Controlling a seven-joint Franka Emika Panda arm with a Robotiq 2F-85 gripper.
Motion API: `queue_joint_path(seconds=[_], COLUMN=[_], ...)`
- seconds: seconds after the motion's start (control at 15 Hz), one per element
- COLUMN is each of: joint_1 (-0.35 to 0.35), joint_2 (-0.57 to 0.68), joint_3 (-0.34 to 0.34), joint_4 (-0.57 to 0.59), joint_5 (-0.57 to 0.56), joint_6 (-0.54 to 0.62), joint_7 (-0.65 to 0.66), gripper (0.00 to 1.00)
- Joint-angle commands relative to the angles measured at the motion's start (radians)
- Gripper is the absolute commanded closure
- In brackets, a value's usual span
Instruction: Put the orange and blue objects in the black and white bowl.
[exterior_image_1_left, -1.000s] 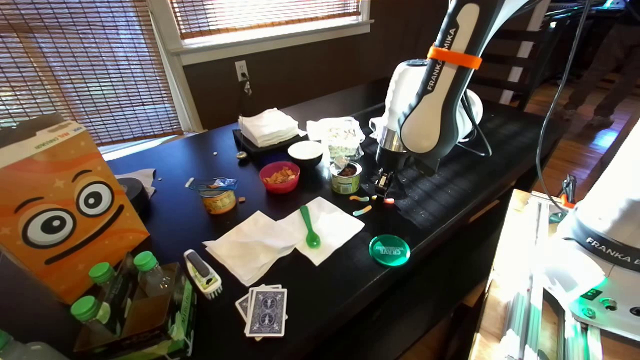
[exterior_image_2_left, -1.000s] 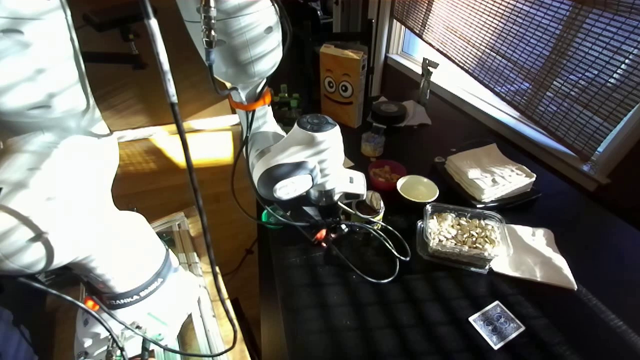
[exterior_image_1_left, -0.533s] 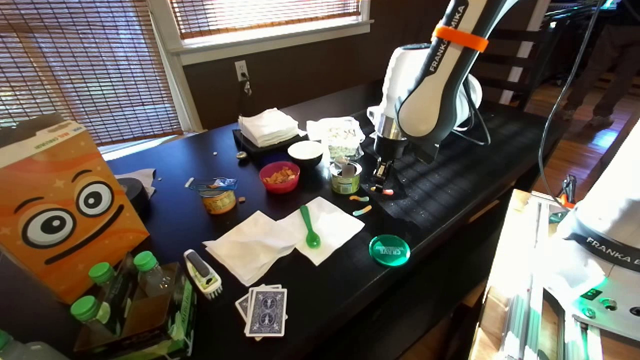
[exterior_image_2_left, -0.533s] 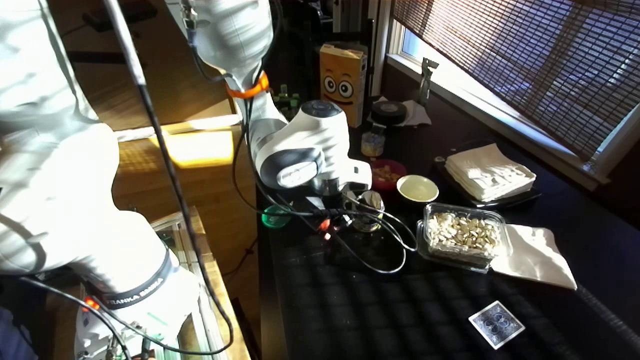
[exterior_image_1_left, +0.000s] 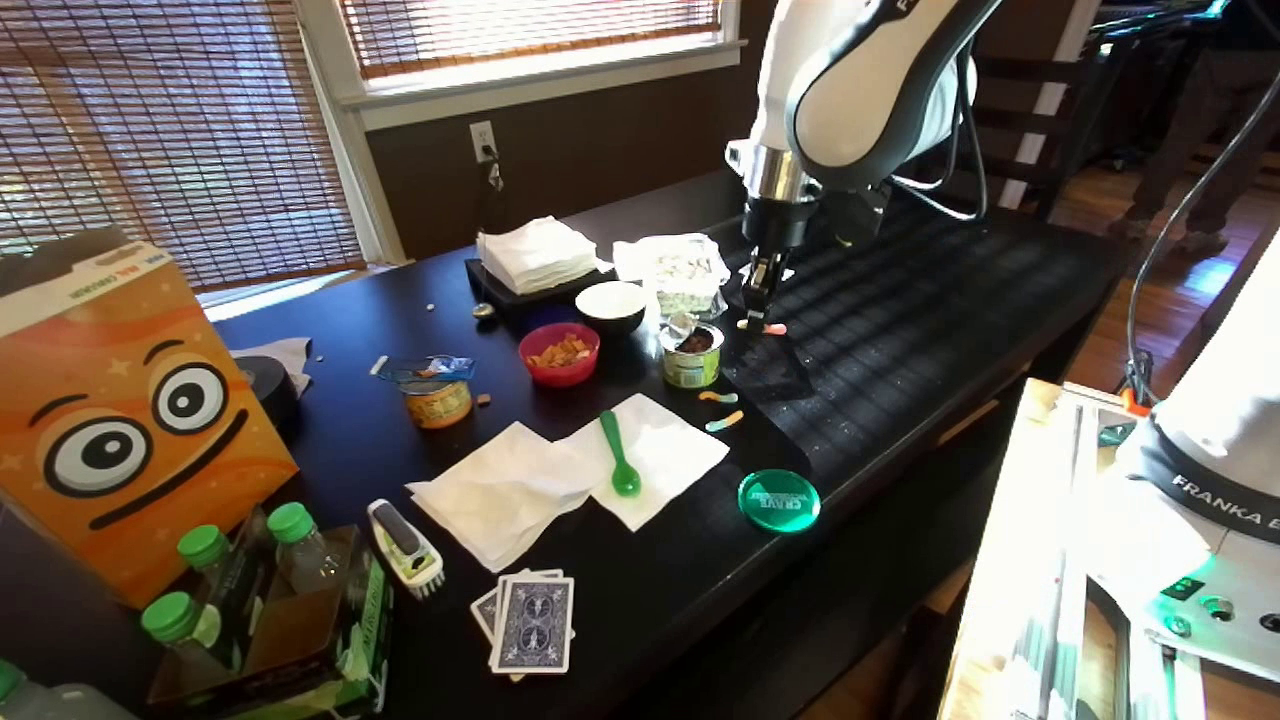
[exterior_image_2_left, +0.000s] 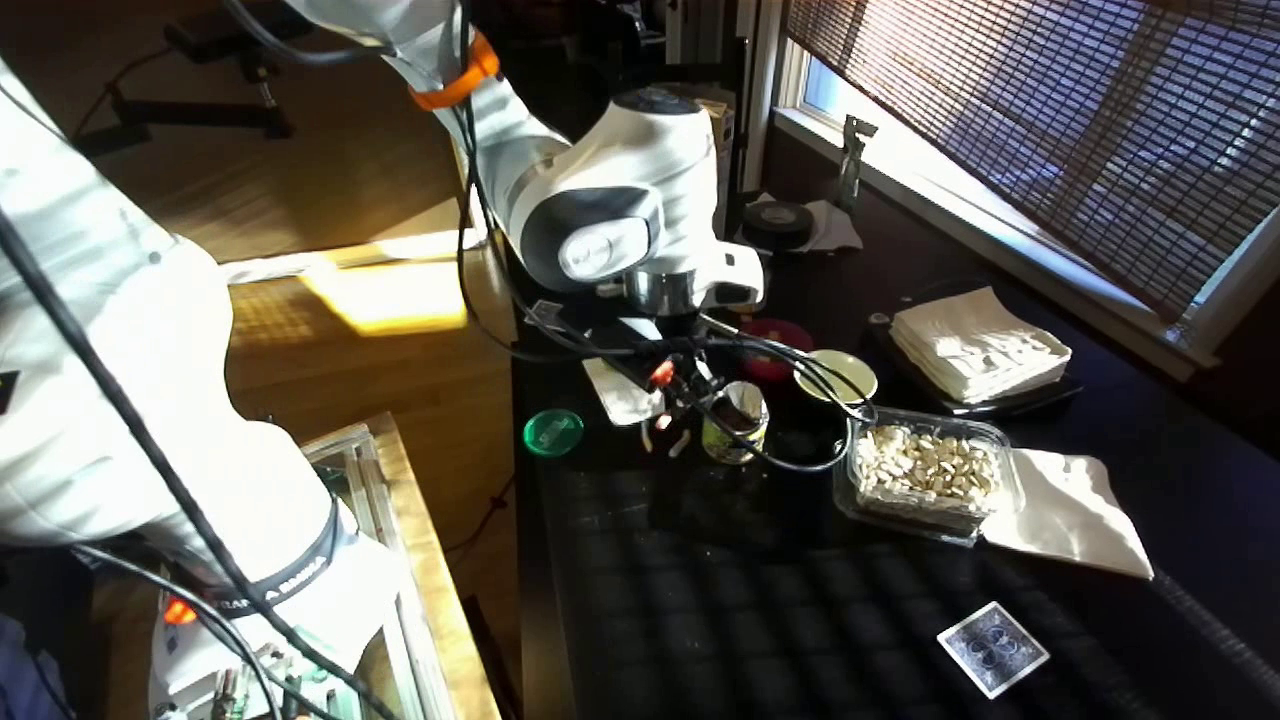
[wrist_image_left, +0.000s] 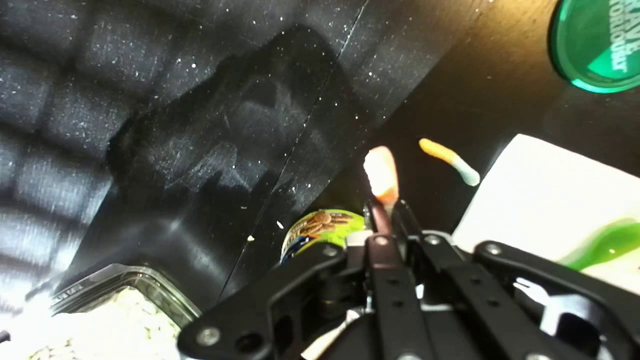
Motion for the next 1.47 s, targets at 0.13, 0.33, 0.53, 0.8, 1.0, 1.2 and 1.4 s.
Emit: queue_joint_path(seconds=[0.13, 0.33, 0.53, 0.8, 1.0, 1.2, 1.4], joint_1=[0.055, 0.072, 0.073, 0.071, 0.069, 0.069, 0.069], joint_2=[-0.003, 0.059, 0.031, 0.08, 0.083, 0.121, 0.157], joint_3=[-0.023, -0.021, -0.025, -0.023, -0.024, -0.025, -0.025], joint_4=[0.167, 0.282, 0.26, 0.303, 0.298, 0.337, 0.39], joint_5=[-0.014, -0.004, -0.001, 0.001, 0.004, -0.008, -0.036], joint_6=[-0.17, -0.205, -0.185, -0.191, -0.179, -0.149, -0.129], joint_7=[0.045, 0.046, 0.028, 0.027, 0.037, 0.017, 0.005], gripper=[0.97, 0.97, 0.95, 0.95, 0.98, 0.98, 0.98])
